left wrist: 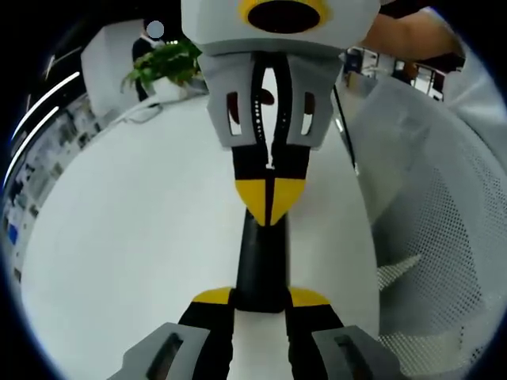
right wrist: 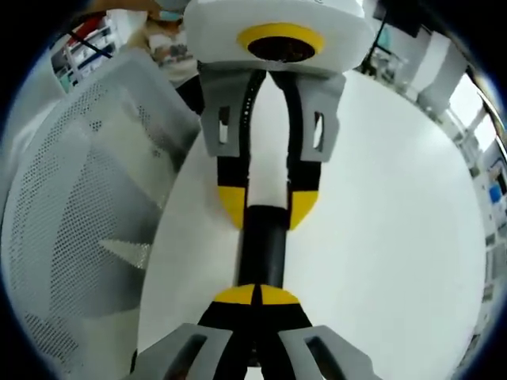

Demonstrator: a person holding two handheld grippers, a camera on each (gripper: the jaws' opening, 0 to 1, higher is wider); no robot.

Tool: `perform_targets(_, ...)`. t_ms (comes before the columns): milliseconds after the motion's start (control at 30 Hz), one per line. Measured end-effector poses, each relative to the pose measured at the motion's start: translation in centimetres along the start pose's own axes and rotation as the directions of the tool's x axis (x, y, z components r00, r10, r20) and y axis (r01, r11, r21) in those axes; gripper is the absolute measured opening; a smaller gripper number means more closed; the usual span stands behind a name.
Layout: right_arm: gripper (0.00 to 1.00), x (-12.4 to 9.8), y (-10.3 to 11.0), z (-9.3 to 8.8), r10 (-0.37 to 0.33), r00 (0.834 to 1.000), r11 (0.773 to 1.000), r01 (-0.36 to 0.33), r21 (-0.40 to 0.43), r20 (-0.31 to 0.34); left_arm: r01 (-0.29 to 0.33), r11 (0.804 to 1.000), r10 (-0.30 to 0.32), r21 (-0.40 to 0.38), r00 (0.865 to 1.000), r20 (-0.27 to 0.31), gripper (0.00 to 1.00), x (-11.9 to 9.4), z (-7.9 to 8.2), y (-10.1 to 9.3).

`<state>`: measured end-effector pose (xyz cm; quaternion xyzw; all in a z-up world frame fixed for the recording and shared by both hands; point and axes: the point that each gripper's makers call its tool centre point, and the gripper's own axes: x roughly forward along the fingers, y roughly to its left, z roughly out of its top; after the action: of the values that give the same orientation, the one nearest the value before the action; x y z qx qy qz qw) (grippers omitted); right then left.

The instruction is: Press the specified remote control buttons in sequence, fully releasing each button before pressing the next.

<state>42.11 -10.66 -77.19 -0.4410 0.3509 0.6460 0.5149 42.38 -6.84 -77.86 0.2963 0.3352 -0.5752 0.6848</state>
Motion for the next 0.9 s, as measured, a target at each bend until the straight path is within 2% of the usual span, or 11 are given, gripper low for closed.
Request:
perform_targets(300, 0.0, 0.06, -0.16, 0.0, 0.011, 1.0, 0.999, -0.012, 0.05, 0.002, 0.002, 1.0, -0.002, -0.003, 1.0, 0.003, 0.24, 0.05, -0.02, 0.03)
perform_targets(900, 0.0, 0.04, -0.33, -0.13, 0.004, 1.0, 0.999, -0.004, 0.035, -0.001, 0.001, 1.0, -0.001, -0.003, 1.0, -0.003, 0.24, 0.12, 0.01, 0.14)
